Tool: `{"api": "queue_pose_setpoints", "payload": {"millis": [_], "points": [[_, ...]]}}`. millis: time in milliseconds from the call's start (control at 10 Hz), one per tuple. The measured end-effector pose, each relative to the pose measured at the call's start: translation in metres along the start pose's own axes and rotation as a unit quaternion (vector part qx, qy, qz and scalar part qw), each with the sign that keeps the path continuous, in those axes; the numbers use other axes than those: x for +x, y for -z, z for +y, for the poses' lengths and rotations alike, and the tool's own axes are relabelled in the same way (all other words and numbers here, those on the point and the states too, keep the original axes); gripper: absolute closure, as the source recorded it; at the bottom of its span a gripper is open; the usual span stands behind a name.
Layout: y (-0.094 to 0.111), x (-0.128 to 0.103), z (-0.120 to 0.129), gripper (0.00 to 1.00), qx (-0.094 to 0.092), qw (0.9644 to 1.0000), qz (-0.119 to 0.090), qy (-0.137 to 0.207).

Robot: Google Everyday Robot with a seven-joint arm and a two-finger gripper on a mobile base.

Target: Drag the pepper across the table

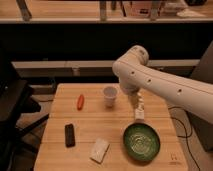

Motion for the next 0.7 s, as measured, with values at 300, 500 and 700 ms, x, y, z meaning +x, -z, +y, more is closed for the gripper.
{"api": "queue_pose_setpoints", "payload": {"millis": [300, 500, 700], "points": [[0.005, -0.013, -0.014, 0.2, 0.0, 0.9996, -0.002, 0.027], [0.007, -0.026, -0.026, 0.2, 0.001, 0.999, -0.007, 0.045], [0.01, -0.037, -0.034, 0.2, 0.001, 0.9981, -0.01, 0.06]]}}
